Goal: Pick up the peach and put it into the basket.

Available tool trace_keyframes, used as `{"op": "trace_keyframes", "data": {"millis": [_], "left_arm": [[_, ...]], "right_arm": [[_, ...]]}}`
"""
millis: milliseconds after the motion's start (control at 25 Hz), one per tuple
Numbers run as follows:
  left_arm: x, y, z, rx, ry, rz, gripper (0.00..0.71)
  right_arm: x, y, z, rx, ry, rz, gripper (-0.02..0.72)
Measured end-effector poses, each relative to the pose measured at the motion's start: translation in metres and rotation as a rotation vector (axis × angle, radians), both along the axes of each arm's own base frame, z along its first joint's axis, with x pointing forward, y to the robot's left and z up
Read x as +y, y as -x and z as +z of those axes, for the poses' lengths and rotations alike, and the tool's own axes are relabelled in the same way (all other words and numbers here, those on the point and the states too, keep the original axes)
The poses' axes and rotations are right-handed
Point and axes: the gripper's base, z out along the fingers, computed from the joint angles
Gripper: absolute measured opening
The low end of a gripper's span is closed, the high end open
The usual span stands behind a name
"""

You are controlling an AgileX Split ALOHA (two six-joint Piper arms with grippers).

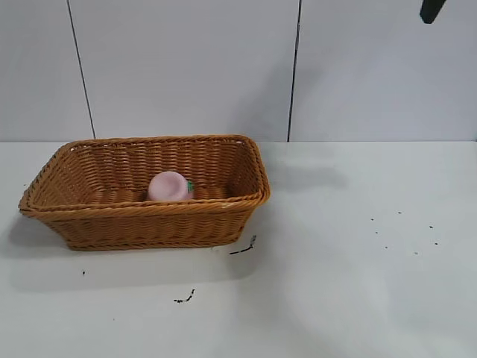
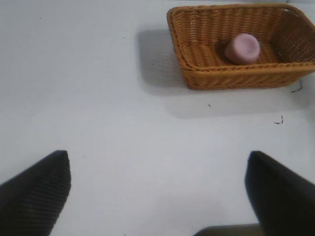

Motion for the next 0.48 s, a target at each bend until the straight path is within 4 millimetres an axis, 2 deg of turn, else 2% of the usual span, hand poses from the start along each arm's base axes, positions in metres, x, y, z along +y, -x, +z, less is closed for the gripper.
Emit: {"op": "trace_keyframes", "data": {"millis": [240,480], "left_arm": [[0.000,0.000,0.000,0.000,0.000,0.000,0.693],[0.000,0.000,0.000,0.000,0.000,0.000,0.693]], "right_arm": [[0.003,0.105,-0.043,-0.004,0.000,0.000,0.695],[0.004,0.171,-0.080,-0.274,0.005,-0.009,0.695]]}}
